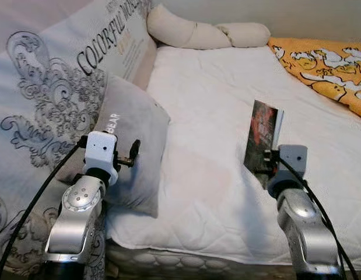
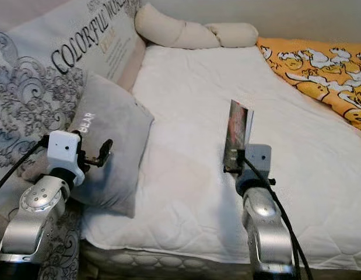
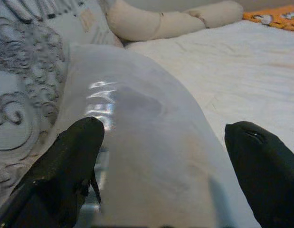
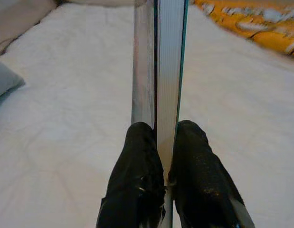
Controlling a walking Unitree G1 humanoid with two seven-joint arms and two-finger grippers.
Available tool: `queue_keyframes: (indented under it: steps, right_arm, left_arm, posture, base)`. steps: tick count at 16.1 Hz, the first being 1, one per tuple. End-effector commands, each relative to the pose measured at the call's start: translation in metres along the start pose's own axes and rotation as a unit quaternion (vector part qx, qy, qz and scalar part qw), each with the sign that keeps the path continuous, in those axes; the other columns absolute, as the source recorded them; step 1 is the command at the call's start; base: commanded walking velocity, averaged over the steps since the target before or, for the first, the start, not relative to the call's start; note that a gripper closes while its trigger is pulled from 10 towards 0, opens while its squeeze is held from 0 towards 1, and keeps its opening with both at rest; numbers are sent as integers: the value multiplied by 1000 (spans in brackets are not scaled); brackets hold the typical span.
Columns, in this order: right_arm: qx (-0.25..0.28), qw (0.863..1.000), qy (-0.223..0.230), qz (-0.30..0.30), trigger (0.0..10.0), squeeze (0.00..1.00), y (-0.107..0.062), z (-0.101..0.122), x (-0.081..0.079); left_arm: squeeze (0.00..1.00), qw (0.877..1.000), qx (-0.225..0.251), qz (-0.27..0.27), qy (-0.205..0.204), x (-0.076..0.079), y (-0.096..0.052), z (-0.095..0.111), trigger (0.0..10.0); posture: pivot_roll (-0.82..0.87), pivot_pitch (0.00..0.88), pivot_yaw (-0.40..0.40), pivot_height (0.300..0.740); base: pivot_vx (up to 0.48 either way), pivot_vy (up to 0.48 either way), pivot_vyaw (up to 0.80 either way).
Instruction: Clean up the room
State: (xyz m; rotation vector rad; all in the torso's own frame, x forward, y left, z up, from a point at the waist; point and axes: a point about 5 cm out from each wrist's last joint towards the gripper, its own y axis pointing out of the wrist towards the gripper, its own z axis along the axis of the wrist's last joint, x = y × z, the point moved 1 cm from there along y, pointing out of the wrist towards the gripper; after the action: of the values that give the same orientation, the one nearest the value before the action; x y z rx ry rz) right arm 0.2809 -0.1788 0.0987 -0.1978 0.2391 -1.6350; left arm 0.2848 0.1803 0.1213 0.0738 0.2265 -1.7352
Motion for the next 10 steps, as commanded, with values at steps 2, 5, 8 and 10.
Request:
queue_keyframes:
  steps: [2,5,8,10]
  right_arm:
    - [-22,995,66,73,10000,0,23,20,-17]
    - [-143,962,144,181,10000,0,46,18,-42]
    - [-237,919,176,261,10000,0,56,8,-65]
    - [-285,884,223,294,10000,0,64,5,-72]
  left_arm:
    - [94,998,3,-57,21,10,4,7,10000]
    - [98,993,-3,-112,48,7,4,12,10000]
    - [90,982,-24,-175,67,8,-1,11,10000]
    - [90,960,-67,-258,90,13,-13,5,10000]
  posture:
    - [-40,0,22,740]
    - [-22,0,21,740]
    - [-14,0,26,740]
    - [0,0,28,740]
  base:
    - [0,0,0]
    - [0,0,0]
    - [0,0,0]
    - [0,0,0]
